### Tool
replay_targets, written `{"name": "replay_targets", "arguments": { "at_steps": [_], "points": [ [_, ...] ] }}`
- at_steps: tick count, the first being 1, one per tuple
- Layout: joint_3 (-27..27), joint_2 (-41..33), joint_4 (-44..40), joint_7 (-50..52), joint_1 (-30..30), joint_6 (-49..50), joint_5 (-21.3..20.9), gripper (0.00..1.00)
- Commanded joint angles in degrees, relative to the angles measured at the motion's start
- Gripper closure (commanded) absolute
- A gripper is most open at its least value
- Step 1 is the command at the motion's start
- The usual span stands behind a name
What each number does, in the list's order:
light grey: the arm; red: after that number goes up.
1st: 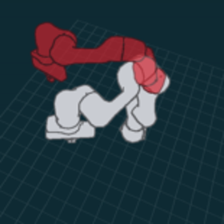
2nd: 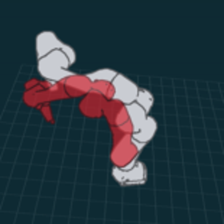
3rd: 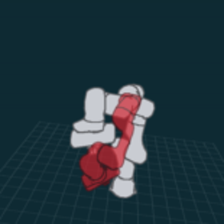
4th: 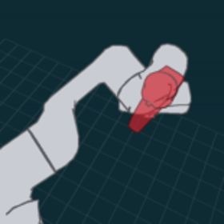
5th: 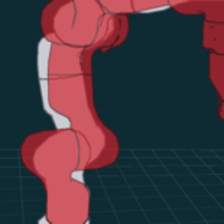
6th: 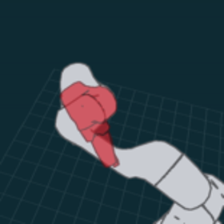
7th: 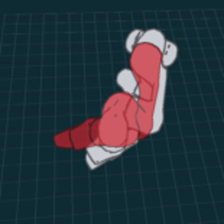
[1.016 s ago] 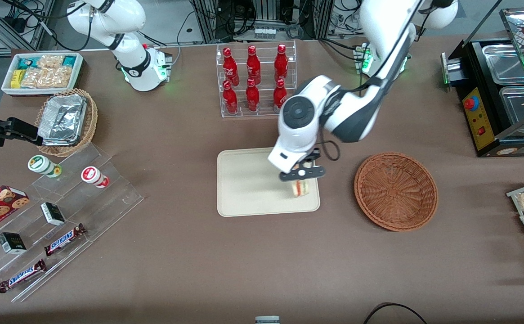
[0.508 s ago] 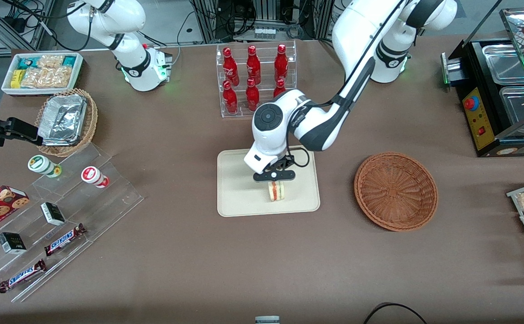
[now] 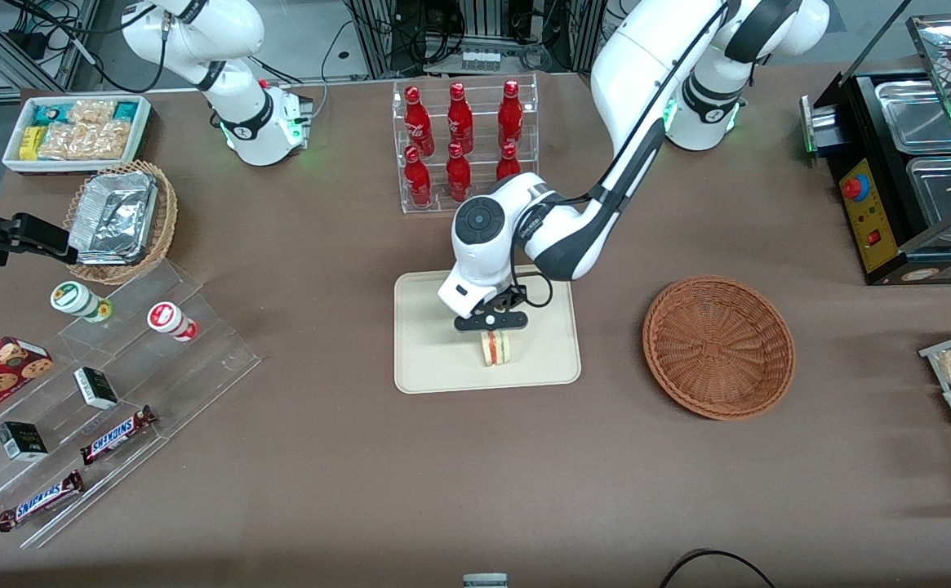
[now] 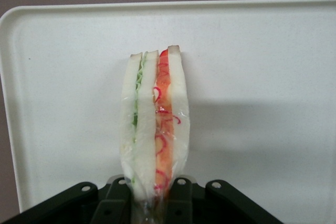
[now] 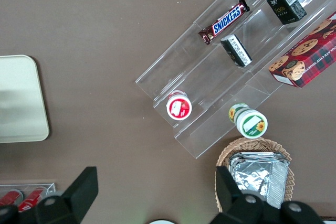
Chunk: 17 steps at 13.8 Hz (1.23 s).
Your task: Place sandwich from basket to tray
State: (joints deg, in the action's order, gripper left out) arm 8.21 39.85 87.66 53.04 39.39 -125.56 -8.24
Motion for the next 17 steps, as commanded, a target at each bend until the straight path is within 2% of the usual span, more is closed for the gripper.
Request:
{"name": "replay_targets", "arguments": {
  "at_steps": [1, 3, 4, 5, 10, 14, 17],
  "points": [
    [-0.7, 0.9, -1.5, 1.9, 1.3, -0.3, -0.8, 0.85],
    [-0.7, 1.0, -1.4, 2.9, 1.4, -0.3, -0.9, 0.1],
    [-0.7, 1.0, -1.4, 3.0, 1.4, -0.4, -0.8, 0.08],
    [-0.6, 1.0, -1.4, 3.0, 1.4, -0.4, -0.8, 0.01],
    [-0.6, -1.7, -1.5, 3.2, 1.7, 0.7, -0.7, 0.0],
    [-1.2, -9.7, -1.5, 3.2, 1.0, 7.8, 0.0, 0.0],
    [-1.2, -17.2, -1.5, 2.1, -3.5, 16.9, 0.0, 0.0]
  ]
}}
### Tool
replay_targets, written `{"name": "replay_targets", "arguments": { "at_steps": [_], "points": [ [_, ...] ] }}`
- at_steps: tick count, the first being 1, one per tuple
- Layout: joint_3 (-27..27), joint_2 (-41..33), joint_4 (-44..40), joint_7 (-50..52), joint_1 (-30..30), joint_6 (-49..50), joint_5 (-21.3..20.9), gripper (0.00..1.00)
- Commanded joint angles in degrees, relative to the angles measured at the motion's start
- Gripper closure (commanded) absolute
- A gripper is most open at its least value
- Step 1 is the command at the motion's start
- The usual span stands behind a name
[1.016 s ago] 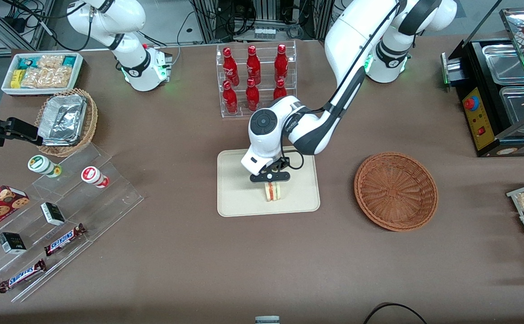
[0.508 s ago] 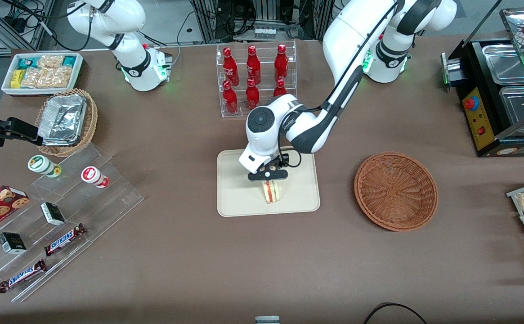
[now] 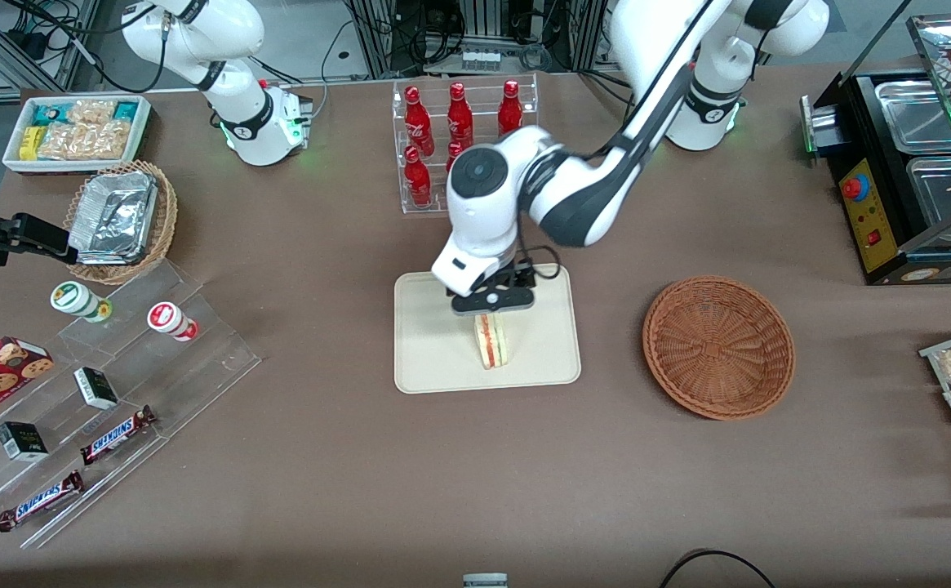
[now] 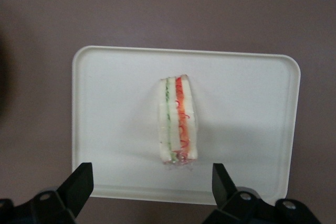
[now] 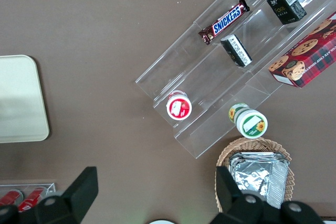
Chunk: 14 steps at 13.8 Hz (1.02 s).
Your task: Place sandwich from basket to tray
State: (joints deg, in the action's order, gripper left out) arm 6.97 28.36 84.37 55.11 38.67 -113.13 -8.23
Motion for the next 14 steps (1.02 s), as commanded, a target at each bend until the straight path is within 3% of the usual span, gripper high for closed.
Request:
{"name": "replay_targets", "arguments": {
  "at_steps": [1, 3, 8, 14],
  "points": [
    [0.1, -7.9, 1.8, -0.3, -4.8, 6.9, 0.0, 0.0],
    [0.1, -12.5, 1.9, -5.1, -9.1, 12.4, 0.1, 0.0],
    [0.0, -22.5, 1.3, -21.2, -23.0, 21.7, 7.2, 0.0],
    [-0.1, -26.5, 1.9, -38.7, -34.1, 28.2, 7.0, 0.0]
  ]
}}
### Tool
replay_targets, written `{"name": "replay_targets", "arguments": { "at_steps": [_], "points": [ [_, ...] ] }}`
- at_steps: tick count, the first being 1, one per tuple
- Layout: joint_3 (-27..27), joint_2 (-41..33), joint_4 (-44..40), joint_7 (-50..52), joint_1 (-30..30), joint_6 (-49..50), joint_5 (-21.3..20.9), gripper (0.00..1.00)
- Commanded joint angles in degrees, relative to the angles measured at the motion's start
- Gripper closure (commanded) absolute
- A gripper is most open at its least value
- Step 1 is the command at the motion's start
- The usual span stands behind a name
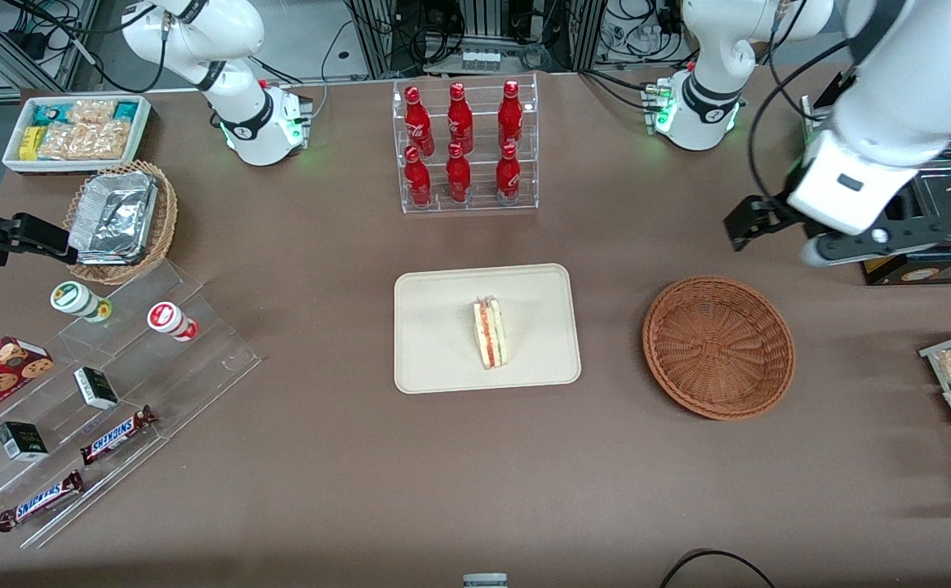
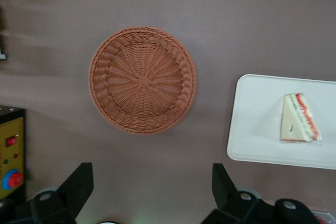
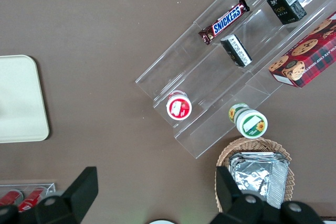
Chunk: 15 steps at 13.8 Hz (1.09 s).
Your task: Place sandwich from basket to tray
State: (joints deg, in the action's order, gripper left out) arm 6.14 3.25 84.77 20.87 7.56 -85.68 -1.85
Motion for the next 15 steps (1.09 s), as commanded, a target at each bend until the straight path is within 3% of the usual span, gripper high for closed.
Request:
{"name": "replay_targets", "arguments": {
  "at_steps": [1, 6, 8, 11, 15],
  "points": [
    [0.7, -1.4, 1.4, -7.4, -4.6, 1.4, 0.6, 0.0],
    [0.7, -1.8, 6.1, -14.6, -9.0, -1.7, 0.5, 0.0],
    [-0.2, -3.1, 7.8, -14.8, -8.4, -2.5, 0.3, 0.0],
    [-6.5, -6.8, 11.0, -17.9, -4.0, -2.9, 0.3, 0.0],
    [-7.1, -9.6, 13.4, -19.3, -3.5, -3.9, 0.8, 0.0]
  ]
}}
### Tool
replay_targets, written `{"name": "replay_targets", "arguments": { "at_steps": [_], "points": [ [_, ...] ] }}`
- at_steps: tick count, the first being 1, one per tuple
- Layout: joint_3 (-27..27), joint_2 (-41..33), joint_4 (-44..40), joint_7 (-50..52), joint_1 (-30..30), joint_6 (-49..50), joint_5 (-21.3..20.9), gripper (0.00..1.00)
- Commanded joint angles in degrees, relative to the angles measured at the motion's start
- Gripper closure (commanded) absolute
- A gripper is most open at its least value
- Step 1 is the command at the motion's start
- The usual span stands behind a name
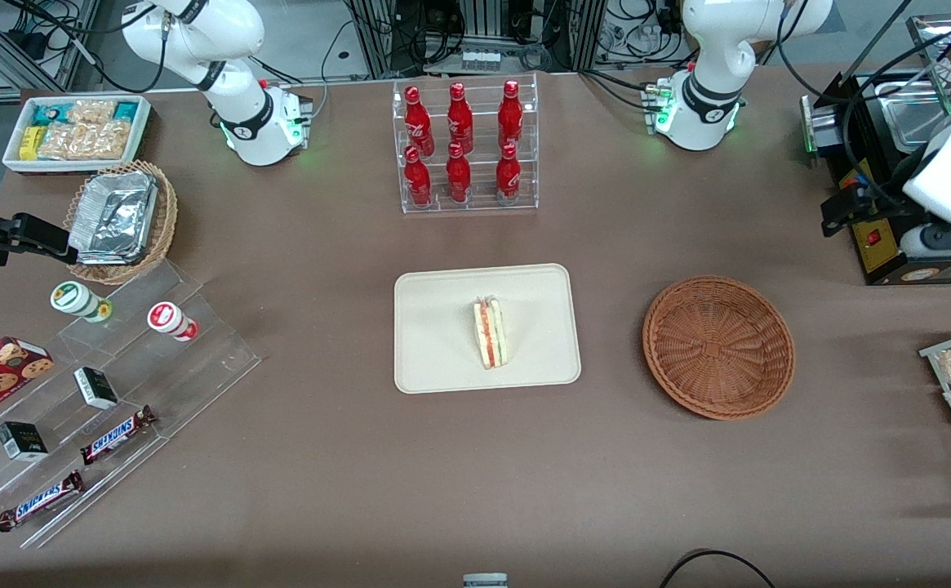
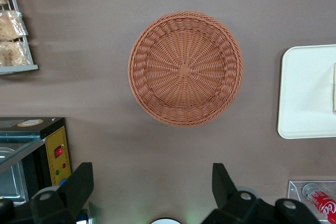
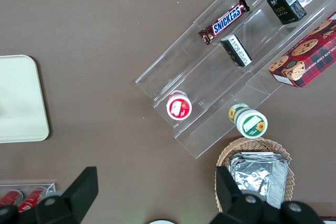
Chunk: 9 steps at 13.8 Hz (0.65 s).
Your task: Place sandwich from basket to tray
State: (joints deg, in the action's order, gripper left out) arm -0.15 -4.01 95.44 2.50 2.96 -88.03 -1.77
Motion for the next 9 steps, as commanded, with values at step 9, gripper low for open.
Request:
{"name": "replay_targets", "arguments": {
  "at_steps": [9],
  "points": [
    [-0.1, 0.2, -2.6, -1.0, -1.3, 0.7, 0.7, 0.0]
  ]
}}
